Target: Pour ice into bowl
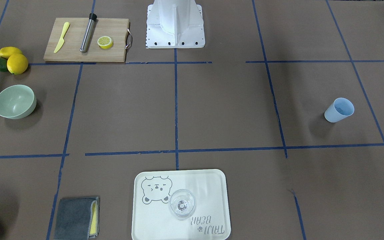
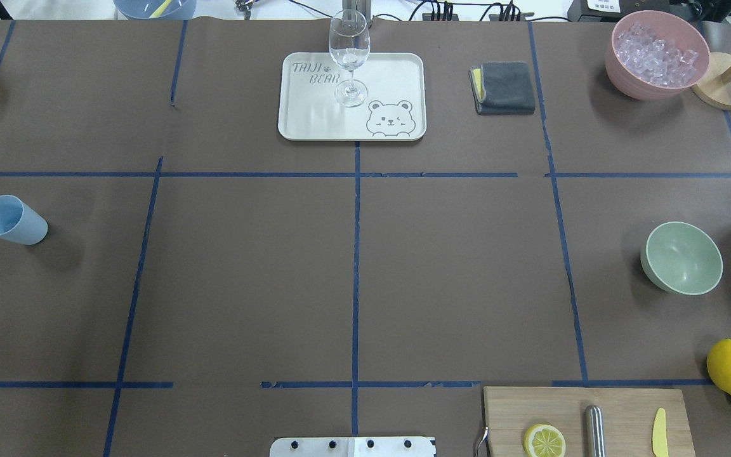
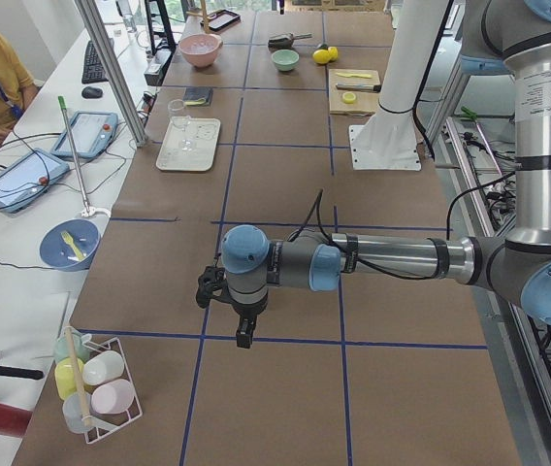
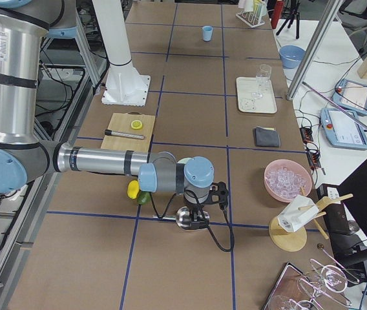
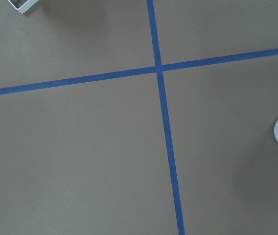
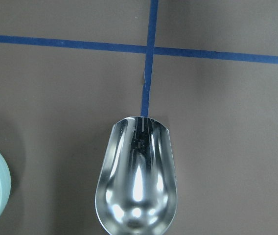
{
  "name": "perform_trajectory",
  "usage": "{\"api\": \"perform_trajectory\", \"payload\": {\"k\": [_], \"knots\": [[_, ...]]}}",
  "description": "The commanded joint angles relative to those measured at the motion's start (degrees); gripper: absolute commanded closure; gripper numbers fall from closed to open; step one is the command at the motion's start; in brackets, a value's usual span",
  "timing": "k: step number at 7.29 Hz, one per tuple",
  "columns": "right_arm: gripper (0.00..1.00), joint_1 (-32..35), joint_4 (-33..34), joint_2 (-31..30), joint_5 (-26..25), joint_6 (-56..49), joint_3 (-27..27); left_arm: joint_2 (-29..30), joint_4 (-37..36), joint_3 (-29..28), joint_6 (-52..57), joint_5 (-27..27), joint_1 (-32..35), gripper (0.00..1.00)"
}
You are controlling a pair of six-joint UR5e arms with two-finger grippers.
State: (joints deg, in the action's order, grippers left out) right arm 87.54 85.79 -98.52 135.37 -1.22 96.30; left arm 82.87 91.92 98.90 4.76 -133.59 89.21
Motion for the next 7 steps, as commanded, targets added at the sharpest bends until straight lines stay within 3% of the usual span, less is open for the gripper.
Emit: {"api": "perform_trajectory", "payload": {"k": [1, 3, 5, 7], "knots": [[0.0, -0.1, 0.0, 0.2, 0.5, 0.3, 2.6, -0.1, 0.0, 0.1, 0.0, 0.0, 0.0, 0.0], [0.0, -0.1, -0.1, 1.1, 0.3, 0.8, 7.4, -0.2, 0.4, 0.2, 0.1, 0.0, 0.1, 0.0], [0.0, 0.0, -0.7, 2.9, 1.9, 1.1, 7.8, -0.2, 0.5, 0.2, 0.1, 0.0, 0.1, 0.0], [0.0, 0.0, -5.5, 0.7, 3.7, 1.0, 7.8, -0.2, 0.5, 0.2, 0.1, 0.0, 0.1, 0.0]]}}
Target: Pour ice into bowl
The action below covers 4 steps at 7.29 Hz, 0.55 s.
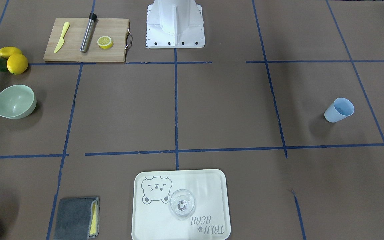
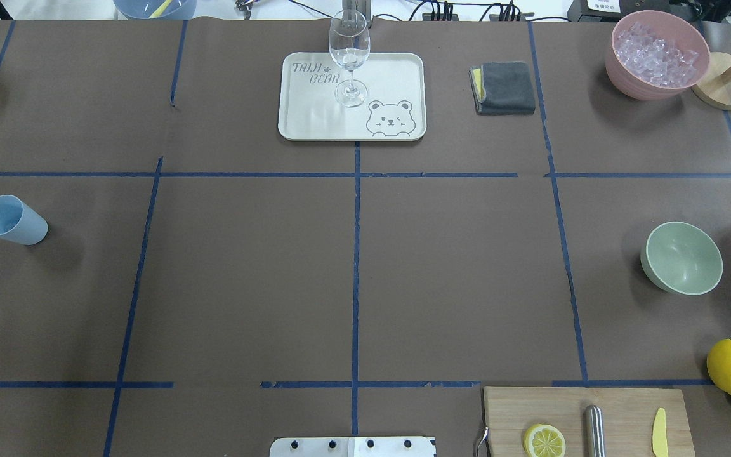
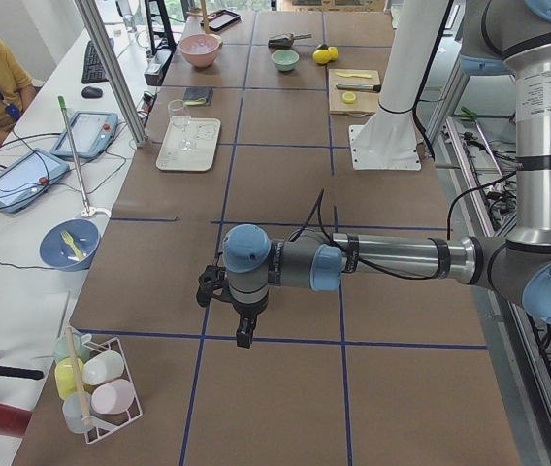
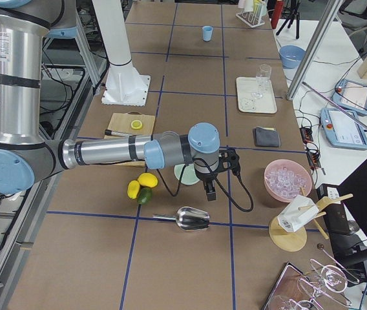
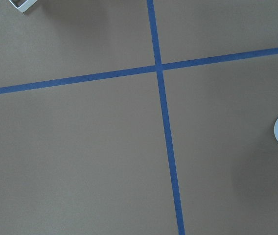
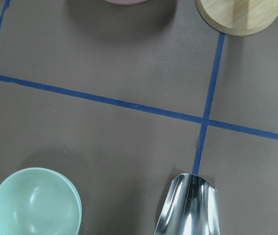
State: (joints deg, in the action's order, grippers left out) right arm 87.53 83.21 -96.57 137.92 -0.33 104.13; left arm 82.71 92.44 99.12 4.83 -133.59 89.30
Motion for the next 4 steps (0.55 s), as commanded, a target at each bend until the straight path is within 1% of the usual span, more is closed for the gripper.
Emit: {"api": "perform_trajectory", "payload": {"k": [1, 2, 3, 4], "knots": [[0.0, -0.5, -9.5, -2.5, 1.5, 0.2, 0.3, 0.0, 0.0, 0.0, 0.1, -0.1, 0.2, 0.0], [0.0, -3.3, -17.0, -4.7, 1.1, 0.8, -0.1, -0.1, 0.1, 0.0, 0.0, -0.1, 0.2, 0.0], [0.0, -6.6, -21.5, -4.8, 1.2, 7.6, -0.1, -0.6, 0.2, 0.1, 0.1, -0.1, 0.3, 0.0], [0.0, -12.6, -27.6, -4.9, -1.4, 17.2, -0.3, -0.9, 0.2, 0.3, 0.1, -0.1, 0.3, 0.0]]}}
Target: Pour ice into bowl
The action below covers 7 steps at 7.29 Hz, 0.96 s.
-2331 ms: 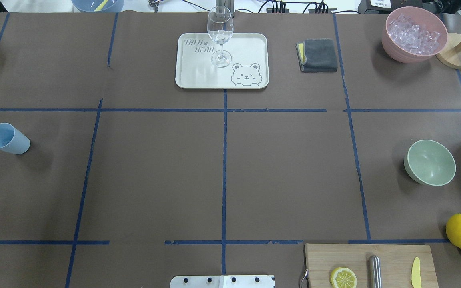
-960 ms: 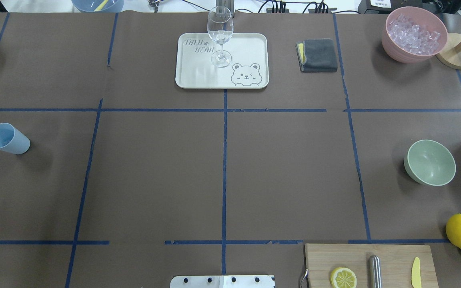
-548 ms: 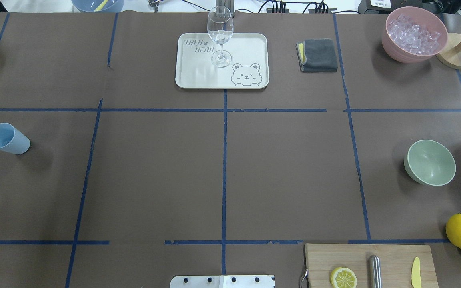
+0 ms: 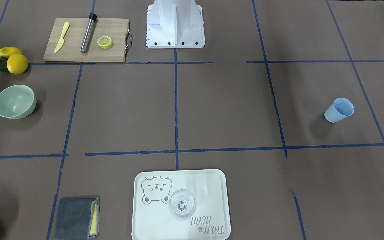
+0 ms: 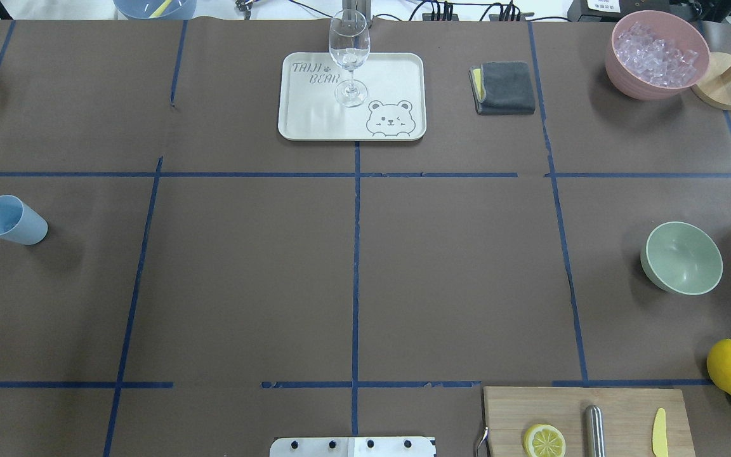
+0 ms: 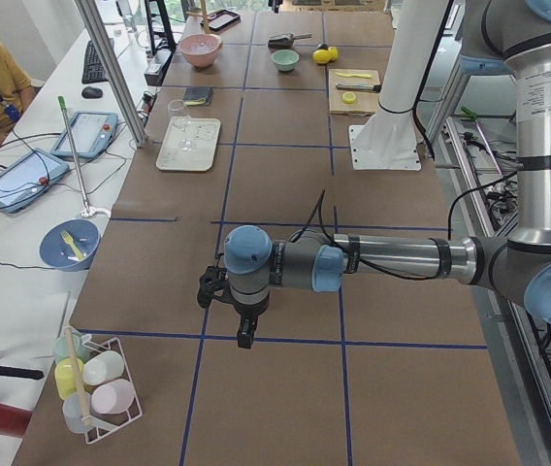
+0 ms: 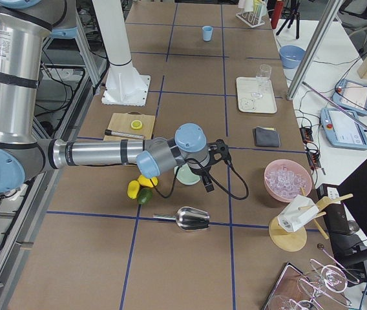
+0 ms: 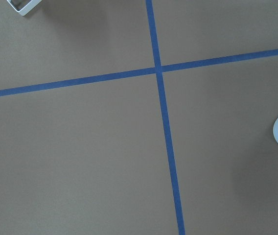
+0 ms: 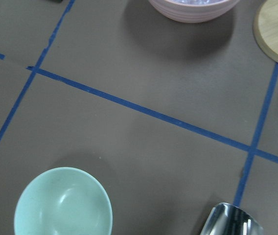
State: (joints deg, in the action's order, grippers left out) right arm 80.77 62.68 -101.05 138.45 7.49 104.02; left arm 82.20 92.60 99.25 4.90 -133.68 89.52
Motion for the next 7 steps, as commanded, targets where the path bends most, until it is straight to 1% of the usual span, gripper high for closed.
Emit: {"api": "perform_trajectory", "payload": {"k": [1, 2, 3, 6, 7], "knots": [[0.0, -11.9, -11.2, -0.8, -8.4, 16.0, -1.4, -0.4, 0.0, 0.2, 0.0, 0.0, 0.0, 0.0], [0.0, -17.2, -14.4, -0.6, -11.0, 21.3, -3.5, -0.4, 0.0, 0.2, 0.0, 0.0, 0.0, 0.0], [0.0, -19.7, -17.1, -0.5, -13.0, 23.3, -5.4, -0.4, 0.0, 0.2, 0.0, 0.0, 0.0, 0.0], [0.01, -23.1, -17.6, -0.2, -13.2, 22.7, -8.0, -0.4, 0.0, 0.2, 0.0, 0.0, 0.0, 0.0], [0.25, -23.4, -17.5, -0.2, -13.2, 22.6, -8.0, -0.4, 0.1, 0.2, -0.1, 0.0, 0.0, 0.0]]}}
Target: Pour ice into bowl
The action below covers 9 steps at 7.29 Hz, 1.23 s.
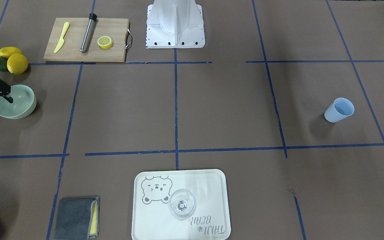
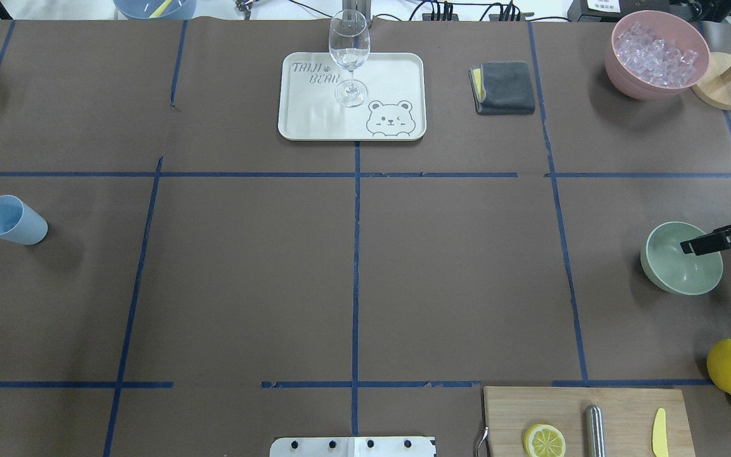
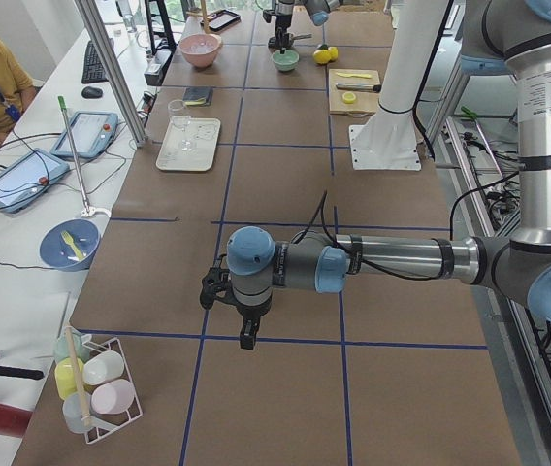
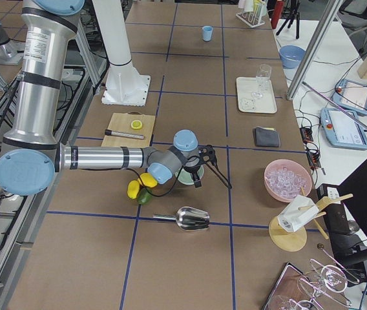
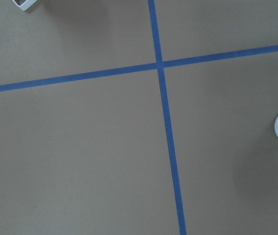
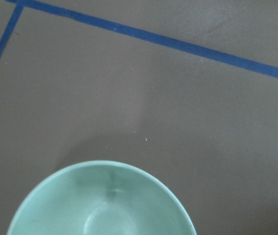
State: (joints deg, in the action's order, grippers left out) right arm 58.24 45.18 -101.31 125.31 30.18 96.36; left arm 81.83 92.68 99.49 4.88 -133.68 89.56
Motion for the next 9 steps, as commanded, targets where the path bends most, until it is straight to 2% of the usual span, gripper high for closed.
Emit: {"api": "perform_trajectory", "payload": {"k": [1, 2, 3, 4, 5, 7, 9], "knots": [[0.58, -0.9, 0.1, 0.0, -0.1, -0.3, -0.5, 0.0, 0.0, 0.0, 0.0, 0.0, -0.1, 0.0], [0.66, -0.9, 0.2, -0.3, -0.1, -0.3, -0.7, 0.0, 0.0, 0.0, 0.0, 0.0, -0.1, 0.0], [0.68, -0.9, 0.3, -0.6, -0.1, -0.4, -0.8, 0.0, 0.0, 0.0, 0.0, 0.0, -0.1, 0.0], [0.8, -0.9, 0.3, -0.5, -0.1, -0.4, -0.7, 0.0, 0.0, 0.0, 0.0, 0.0, -0.1, 0.0], [1.0, -0.9, 0.2, 0.1, -0.1, -0.5, -0.6, 0.0, 0.0, 0.0, 0.0, 0.0, -0.1, 0.0], [1.0, -0.9, -0.7, 0.8, 0.1, -3.8, 0.6, 0.0, 1.0, -0.1, -0.1, 0.0, -0.1, 0.0], [1.0, -1.0, -0.5, 4.4, 0.5, 3.4, 1.5, 0.0, 1.0, -0.1, -0.1, 0.0, -0.1, 0.0]]}}
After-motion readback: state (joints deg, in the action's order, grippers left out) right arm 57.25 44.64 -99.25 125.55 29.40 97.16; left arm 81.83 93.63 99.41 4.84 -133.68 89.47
